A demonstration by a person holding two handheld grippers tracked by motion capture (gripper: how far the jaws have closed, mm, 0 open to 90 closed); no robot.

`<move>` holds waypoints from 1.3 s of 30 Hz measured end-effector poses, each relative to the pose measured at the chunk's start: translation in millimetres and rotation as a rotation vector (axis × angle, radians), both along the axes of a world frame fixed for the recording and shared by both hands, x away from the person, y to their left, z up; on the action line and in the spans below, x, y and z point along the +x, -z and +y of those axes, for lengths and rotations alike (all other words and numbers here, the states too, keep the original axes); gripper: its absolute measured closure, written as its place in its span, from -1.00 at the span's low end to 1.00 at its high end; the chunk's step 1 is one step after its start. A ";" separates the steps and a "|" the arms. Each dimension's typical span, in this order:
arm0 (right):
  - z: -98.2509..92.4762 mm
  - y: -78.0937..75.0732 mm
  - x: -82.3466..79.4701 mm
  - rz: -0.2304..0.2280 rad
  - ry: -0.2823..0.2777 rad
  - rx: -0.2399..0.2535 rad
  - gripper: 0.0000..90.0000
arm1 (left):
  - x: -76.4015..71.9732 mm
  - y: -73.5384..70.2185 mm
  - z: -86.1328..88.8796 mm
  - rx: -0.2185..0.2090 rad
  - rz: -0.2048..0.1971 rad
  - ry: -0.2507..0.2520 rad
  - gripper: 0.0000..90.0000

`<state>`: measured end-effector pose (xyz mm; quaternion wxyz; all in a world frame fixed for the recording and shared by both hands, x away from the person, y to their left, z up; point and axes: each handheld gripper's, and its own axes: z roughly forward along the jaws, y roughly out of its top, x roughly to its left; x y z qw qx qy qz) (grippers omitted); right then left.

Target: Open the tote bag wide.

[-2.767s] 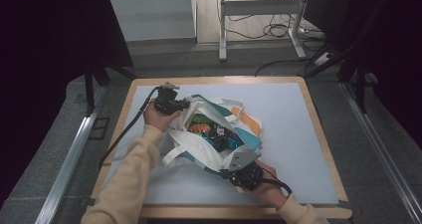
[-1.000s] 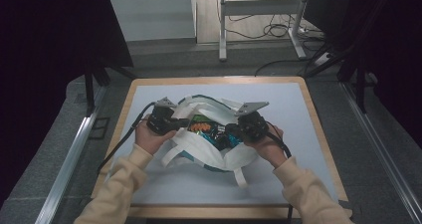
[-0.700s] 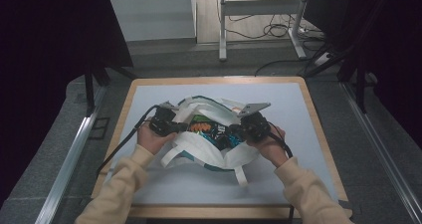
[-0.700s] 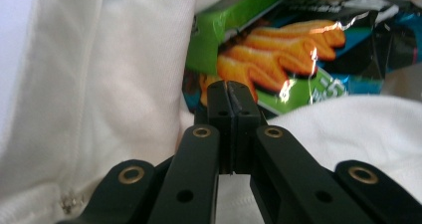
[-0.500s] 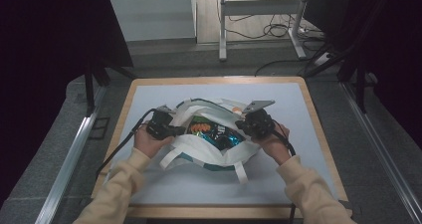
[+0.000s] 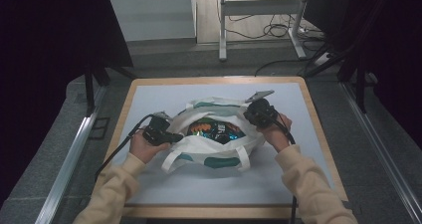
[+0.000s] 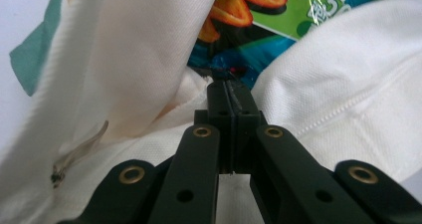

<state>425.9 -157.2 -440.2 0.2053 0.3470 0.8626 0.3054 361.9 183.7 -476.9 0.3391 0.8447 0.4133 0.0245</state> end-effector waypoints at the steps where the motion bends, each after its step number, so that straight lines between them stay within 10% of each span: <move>1: 0.0 0.6 2.7 0.000 0.010 0.001 0.98 | -0.4 0.6 0.8 -0.006 0.004 0.000 1.00; 20: 2.3 14.4 27.7 0.006 0.074 0.001 0.98 | -1.4 6.0 2.3 -0.031 0.021 0.020 1.00; 33: 2.8 -3.4 -3.9 -0.055 0.012 0.071 0.98 | -1.9 -12.6 -9.8 -0.032 -0.071 0.004 1.00; 39: 0.9 -13.0 -17.7 -0.081 -0.004 0.073 0.98 | -0.2 -3.9 -14.5 0.006 -0.001 0.016 1.00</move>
